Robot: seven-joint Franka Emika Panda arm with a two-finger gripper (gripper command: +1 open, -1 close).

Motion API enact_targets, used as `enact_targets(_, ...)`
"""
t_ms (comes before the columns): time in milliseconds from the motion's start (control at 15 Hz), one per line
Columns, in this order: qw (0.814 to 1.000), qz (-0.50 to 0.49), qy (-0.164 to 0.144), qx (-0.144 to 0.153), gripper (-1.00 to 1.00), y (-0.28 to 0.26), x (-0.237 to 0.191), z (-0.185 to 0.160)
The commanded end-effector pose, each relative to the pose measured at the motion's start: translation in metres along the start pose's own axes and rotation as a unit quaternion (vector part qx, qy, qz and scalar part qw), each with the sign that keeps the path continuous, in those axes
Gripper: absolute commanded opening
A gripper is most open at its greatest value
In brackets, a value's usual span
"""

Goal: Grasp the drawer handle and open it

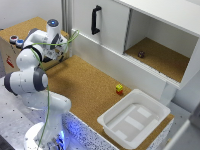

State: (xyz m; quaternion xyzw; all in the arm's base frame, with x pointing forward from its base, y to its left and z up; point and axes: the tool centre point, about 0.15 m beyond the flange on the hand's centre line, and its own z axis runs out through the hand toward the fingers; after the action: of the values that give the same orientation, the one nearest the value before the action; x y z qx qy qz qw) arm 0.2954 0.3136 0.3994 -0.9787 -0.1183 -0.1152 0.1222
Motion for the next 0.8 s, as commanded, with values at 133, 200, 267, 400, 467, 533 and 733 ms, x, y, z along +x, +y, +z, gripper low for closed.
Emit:
enact_targets(133, 0.996, 0.063, -0.07, -0.01, 1.0, -0.001, 0.018, 0.033)
enact_targets(200, 0.996, 0.067, -0.062, -0.014, 1.0, 0.0, 0.019, 0.037)
enact_targets(267, 0.996, 0.068, -0.055, -0.014, 1.0, 0.0, 0.02, 0.043)
enact_targets(400, 0.997, 0.067, -0.035, 0.01, 1.0, -0.003, 0.022, 0.057)
enact_targets(467, 0.997, 0.068, -0.037, 0.017, 1.0, -0.004, 0.023, 0.063)
enact_targets(533, 0.996, 0.071, -0.04, 0.025, 1.0, -0.004, 0.023, 0.07)
enact_targets(733, 0.995, 0.083, -0.043, 0.04, 1.0, 0.003, 0.02, 0.083)
